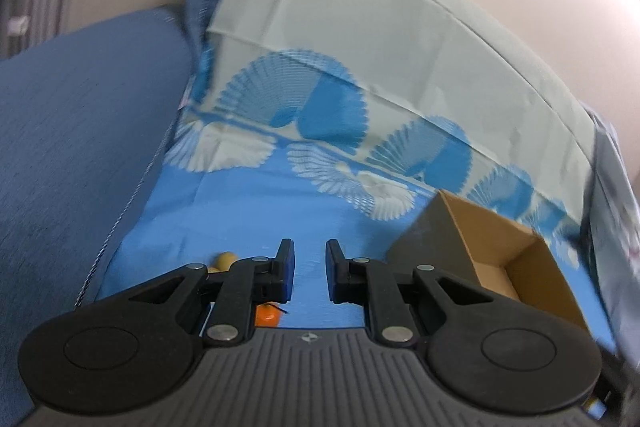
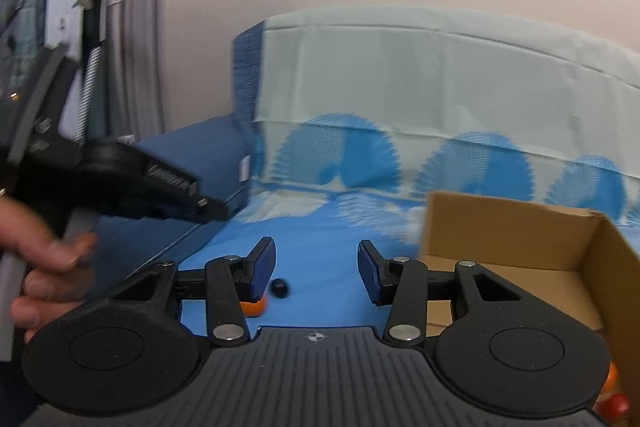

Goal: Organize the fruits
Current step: 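Move both open tools back to the remaining fruits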

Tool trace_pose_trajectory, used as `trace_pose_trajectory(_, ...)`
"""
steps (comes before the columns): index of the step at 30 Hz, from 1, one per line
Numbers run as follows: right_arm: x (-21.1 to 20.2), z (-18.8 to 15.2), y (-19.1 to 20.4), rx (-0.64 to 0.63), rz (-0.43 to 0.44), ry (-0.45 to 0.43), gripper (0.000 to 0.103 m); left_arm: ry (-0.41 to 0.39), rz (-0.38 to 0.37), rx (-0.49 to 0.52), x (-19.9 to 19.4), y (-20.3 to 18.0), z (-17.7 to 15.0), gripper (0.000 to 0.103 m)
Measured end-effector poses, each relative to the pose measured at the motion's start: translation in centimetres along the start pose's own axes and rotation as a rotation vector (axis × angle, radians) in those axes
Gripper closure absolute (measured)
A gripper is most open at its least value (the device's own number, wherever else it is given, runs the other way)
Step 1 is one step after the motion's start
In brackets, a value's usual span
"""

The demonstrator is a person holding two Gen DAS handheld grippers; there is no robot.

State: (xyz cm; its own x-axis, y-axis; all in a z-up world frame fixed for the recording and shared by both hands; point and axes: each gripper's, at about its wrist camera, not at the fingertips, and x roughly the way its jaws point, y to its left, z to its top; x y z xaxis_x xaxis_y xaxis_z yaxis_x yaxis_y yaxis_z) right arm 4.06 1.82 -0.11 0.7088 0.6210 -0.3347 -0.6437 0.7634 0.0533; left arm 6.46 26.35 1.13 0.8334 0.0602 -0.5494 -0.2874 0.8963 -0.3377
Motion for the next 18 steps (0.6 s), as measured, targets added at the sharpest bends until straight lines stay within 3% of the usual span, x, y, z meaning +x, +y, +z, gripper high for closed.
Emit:
trace_pose_trajectory(8,5.1,-1.4,4.4,-0.041,0.091,0.084,0.056,0.058,0.127,-0.152,1.7,3.8,0.4,0.086)
trace_pose_trajectory(18,13.1,-3.2,4.4,0.06,0.038,0.222,0.055,0.14,0.197,-0.124,4.4,5.2,0.2,0.082)
